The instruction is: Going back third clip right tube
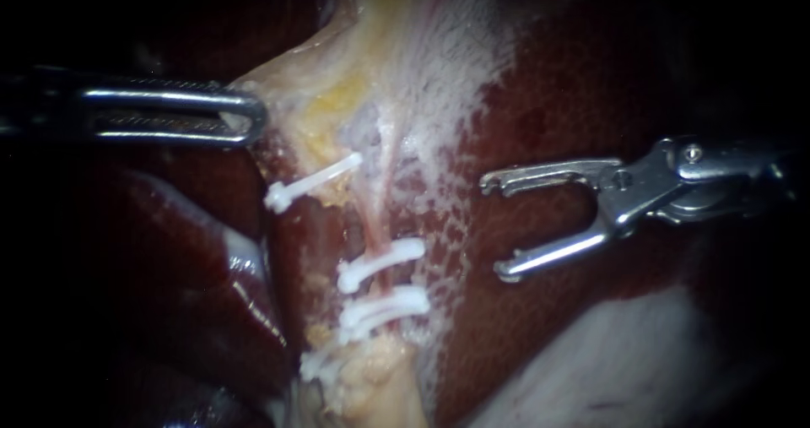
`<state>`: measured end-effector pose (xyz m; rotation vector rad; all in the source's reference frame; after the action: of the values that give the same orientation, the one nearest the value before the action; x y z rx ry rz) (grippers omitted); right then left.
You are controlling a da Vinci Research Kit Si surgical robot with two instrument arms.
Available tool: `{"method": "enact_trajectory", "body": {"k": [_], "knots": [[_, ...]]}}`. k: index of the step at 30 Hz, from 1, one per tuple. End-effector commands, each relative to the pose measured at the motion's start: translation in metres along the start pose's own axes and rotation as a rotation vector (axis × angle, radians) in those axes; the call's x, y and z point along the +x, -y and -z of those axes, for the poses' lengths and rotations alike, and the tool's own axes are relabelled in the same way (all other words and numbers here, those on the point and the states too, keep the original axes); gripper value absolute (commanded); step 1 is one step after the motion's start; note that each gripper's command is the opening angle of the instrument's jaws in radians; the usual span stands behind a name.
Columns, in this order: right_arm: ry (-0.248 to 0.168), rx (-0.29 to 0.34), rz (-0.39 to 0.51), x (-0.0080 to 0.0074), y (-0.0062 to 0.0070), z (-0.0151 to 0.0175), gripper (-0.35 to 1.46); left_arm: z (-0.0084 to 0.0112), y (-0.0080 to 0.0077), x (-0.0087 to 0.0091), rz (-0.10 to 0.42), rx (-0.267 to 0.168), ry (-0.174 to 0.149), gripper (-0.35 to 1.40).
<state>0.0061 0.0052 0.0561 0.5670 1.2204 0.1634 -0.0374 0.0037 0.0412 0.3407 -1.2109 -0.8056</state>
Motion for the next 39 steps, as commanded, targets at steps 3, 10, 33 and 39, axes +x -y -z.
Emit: {"method": "enact_trajectory", "body": {"k": [3,10,33,39], "knots": [[0.001,-0.004,0.01,0.0002,0.0001,0.0004,0.6,-0.0001,-0.0002,0.0001,0.0,0.0,0.0,-0.35],[0.003,-0.006,0.038,0.0004,0.0007,0.0005,0.6,-0.001,-0.0012,0.0016,-0.013,-0.004,0.002,-0.35],[0.006,-0.006,0.075,0.0004,0.0017,0.0008,0.6,-0.0069,-0.0043,0.0071,0.017,0.006,-0.016,-0.35],[0.006,-0.006,0.081,0.0004,0.0018,0.0008,0.6,-0.0073,-0.0046,0.0072,0.016,0.008,-0.019,-0.35]]}}
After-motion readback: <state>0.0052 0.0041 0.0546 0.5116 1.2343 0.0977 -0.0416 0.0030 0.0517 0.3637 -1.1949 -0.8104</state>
